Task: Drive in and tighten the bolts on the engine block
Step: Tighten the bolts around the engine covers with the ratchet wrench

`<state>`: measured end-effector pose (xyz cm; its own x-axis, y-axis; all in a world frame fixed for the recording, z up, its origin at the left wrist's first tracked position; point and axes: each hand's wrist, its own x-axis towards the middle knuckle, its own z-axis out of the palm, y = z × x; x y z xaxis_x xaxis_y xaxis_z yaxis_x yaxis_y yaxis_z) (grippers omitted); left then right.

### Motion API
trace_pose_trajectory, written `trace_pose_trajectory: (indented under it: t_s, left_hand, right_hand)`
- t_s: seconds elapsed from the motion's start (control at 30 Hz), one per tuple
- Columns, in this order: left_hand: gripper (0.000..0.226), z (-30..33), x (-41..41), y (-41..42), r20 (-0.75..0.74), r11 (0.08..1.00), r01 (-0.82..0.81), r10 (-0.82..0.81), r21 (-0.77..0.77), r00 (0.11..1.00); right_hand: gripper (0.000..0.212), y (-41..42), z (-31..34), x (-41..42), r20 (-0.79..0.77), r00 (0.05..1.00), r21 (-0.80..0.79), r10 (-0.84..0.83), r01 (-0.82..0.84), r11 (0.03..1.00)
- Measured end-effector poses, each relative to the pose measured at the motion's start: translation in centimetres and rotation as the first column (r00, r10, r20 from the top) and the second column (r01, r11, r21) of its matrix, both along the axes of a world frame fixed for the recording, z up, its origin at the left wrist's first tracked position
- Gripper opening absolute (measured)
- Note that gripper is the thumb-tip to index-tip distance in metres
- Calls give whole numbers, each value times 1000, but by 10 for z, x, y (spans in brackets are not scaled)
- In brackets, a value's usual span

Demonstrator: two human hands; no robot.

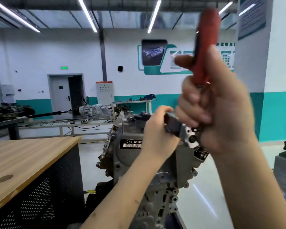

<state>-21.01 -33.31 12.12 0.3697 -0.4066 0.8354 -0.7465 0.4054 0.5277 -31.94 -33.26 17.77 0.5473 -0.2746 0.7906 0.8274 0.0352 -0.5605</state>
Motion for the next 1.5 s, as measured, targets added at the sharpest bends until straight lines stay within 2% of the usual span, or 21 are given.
trace_pose_trajectory:
  t_s: [0.13, 0.27, 0.33, 0.53, 1.13, 1.5]
  left_hand:
    - [13, -9, -6, -28, 136, 985, -118, 101, 125, 986]
    - [20, -21, -1, -41, 208, 950, -268, 233, 161, 950]
    - [22, -23, 2, -44, 196, 935, -295, 258, 194, 946]
    - [29, -32, 12, -47, 165, 907, -306, 268, 288, 949]
    - [32, -32, 10, -47, 194, 935, -298, 261, 192, 946]
    - [31, -35, 10, -47, 166, 930, -297, 264, 217, 950]
  right_hand:
    - [36, -28, -12, -13, 29, 999, 122, -37, 34, 992]
    - [41, -51, -23, -11, 24, 999, 212, -37, 31, 977]
    - [41, -60, -28, -7, 23, 999, 247, -26, 20, 969]
    - [44, -72, -39, 4, 6, 1000, 275, -29, 26, 961]
    - [38, -71, -39, 4, -6, 1000, 189, -24, 25, 982]
    - [42, -71, -40, 6, -8, 1000, 182, 1, 1, 983]
